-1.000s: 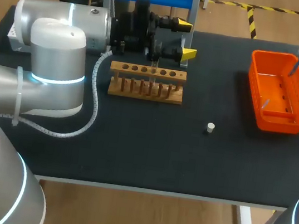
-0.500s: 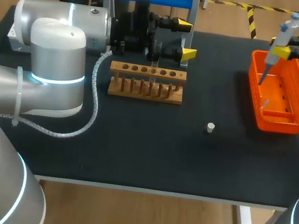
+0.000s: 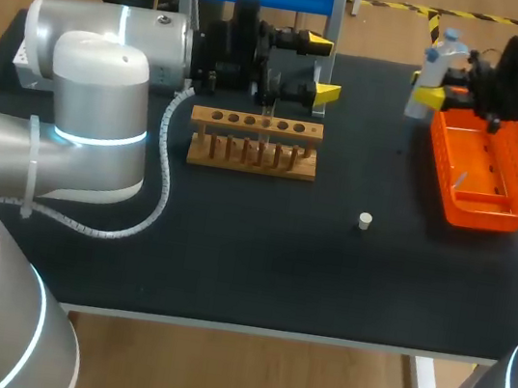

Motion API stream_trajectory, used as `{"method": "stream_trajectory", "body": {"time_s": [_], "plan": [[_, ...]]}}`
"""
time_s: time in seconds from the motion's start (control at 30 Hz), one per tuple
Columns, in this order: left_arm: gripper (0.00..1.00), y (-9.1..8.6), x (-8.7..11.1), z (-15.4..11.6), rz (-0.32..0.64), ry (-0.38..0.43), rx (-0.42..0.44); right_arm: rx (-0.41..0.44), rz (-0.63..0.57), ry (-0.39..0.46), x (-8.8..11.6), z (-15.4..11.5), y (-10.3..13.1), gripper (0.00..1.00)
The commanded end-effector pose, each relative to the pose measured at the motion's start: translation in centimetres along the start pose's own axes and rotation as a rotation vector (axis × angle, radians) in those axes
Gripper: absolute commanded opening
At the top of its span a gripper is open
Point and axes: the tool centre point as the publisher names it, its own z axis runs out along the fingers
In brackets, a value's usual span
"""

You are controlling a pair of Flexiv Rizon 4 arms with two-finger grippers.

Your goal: Invert the test tube, pick up the pipette, mount the tip to pipette, aspirate from beaker and dispense into the tube, eject the tip, return the pipette, and cap with the stopper.

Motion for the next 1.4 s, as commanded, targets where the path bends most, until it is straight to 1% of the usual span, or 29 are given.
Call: {"method": "stream_trajectory", "body": {"time_s": [0.03, 0.3, 0.77, 0.97, 1.4], "plan": [[1.00, 0.0, 0.0, 0.0, -0.001, -0.001, 0.000, -0.003, -0.002, 0.006, -0.3, 1.8, 0.1, 0.00], [1.00, 0.0, 0.0, 0.0, -0.001, -0.001, 0.000, -0.011, -0.004, 0.031, 0.0, 5.3, -0.1, 0.00], [1.00, 0.0, 0.0, 0.0, -0.001, -0.001, 0.000, -0.019, -0.009, 0.067, -0.2, 10.6, -0.1, 0.00], [1.00, 0.0, 0.0, 0.0, -0.001, -0.001, 0.000, -0.027, -0.012, 0.078, -0.1, 11.7, 0.1, 0.00], [1.00, 0.0, 0.0, 0.0, -0.001, -0.001, 0.000, -0.041, -0.006, 0.080, -0.1, 12.9, 0.1, 0.00]]}}
